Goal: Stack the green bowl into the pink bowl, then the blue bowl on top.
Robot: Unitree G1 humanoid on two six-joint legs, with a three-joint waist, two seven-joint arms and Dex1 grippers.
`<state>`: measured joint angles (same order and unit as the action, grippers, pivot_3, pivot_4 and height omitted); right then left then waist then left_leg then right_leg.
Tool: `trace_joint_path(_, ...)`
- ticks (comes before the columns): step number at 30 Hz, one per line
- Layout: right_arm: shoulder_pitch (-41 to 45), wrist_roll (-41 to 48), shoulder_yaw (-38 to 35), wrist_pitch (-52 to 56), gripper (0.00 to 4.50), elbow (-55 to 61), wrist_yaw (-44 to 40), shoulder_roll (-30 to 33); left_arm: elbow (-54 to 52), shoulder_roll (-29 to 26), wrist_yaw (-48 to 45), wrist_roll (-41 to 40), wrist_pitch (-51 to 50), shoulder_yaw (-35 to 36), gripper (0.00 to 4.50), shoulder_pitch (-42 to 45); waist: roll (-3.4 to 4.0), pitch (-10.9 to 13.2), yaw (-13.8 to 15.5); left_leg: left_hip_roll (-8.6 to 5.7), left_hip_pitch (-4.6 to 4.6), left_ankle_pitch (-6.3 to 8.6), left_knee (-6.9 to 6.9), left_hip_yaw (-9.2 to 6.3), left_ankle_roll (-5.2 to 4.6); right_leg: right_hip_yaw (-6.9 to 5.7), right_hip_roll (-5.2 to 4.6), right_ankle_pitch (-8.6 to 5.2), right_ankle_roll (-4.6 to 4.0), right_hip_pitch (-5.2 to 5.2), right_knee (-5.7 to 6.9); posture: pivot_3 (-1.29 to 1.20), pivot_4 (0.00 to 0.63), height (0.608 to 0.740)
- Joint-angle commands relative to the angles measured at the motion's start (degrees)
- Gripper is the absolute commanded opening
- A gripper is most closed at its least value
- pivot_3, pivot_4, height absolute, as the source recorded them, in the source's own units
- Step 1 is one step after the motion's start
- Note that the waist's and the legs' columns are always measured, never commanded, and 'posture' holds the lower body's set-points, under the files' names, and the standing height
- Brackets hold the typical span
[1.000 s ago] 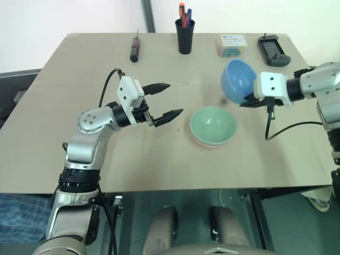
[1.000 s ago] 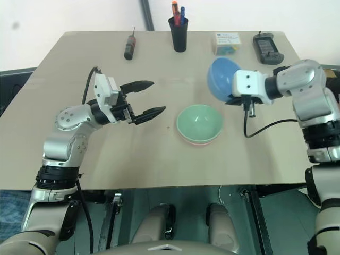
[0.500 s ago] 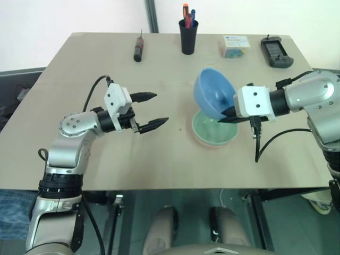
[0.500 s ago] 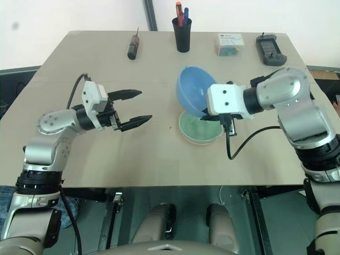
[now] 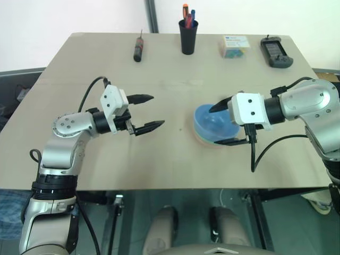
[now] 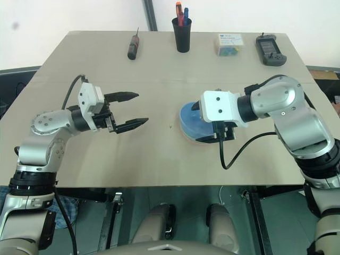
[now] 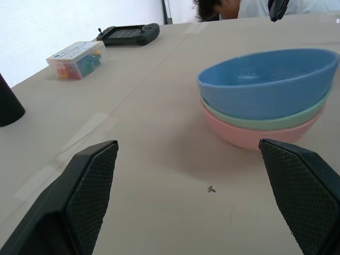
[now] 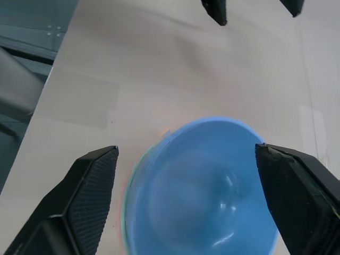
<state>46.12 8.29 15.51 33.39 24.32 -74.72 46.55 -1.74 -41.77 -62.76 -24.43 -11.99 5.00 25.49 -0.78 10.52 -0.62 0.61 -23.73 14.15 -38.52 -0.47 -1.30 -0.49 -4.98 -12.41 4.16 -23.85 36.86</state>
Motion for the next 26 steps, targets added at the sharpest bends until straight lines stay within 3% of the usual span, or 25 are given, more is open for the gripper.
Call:
trace_joint_path(1,-1.92,2.77,-4.90,2.22,4.32,1.92,1.44,2.31,-2.42,-1.35,0.21,-0.78,-0.98,1.62,4.50,-0.51,-0.01,-0.01,0.04,0.00,0.00,0.00,0.00,0.00,0.00,0.00,0.00,0.00,0.00,0.00,0.00,0.00,0.150,0.740)
trace_joint_path(5,-12.80,7.49,-12.99,6.49,4.32,3.47,6.26,2.03,-5.30,-2.33,0.69,-2.03,-3.33,2.85,4.50,-3.33,-0.11,-0.06,0.12,0.00,-0.01,0.00,0.02,-0.01,-0.01,-0.01,-0.01,0.00,0.00,0.03,-0.05,0.00,0.150,0.740)
trace_joint_path(10,-25.49,11.47,-23.37,3.20,4.32,2.46,7.33,3.55,-9.55,-2.24,4.63,-0.21,-4.63,3.69,4.50,-8.13,-0.11,-0.06,0.15,0.00,0.01,0.01,0.03,0.03,-0.01,0.02,-0.03,0.00,0.00,0.03,-0.04,0.00,0.150,0.740)
trace_joint_path(14,-36.40,11.64,-32.69,-5.56,4.32,-3.32,7.39,3.36,-13.54,-1.55,8.24,0.76,-5.10,4.07,4.50,-12.65,-0.13,-0.07,0.13,0.04,0.13,0.01,0.03,0.01,-0.02,0.01,0.02,0.00,0.00,0.14,-0.03,0.00,0.150,0.740)
trace_joint_path(20,-43.61,13.24,-36.99,-13.96,4.32,-8.64,6.79,2.43,-15.97,-1.82,9.89,0.79,-5.18,4.84,4.50,-17.17,-0.13,-0.08,0.04,0.04,0.16,0.01,0.00,0.05,-0.02,0.05,0.01,-0.01,0.00,0.17,-0.03,0.00,0.150,0.740)
trace_joint_path(26,-44.52,13.98,-36.91,-18.34,4.32,-12.04,5.95,3.67,-15.57,-1.87,10.49,2.23,-3.09,4.95,4.50,-16.96,-0.13,-0.08,0.01,0.07,0.30,0.01,0.00,0.11,-0.02,0.10,0.05,-0.01,0.00,0.27,-0.02,0.00,0.150,0.740)
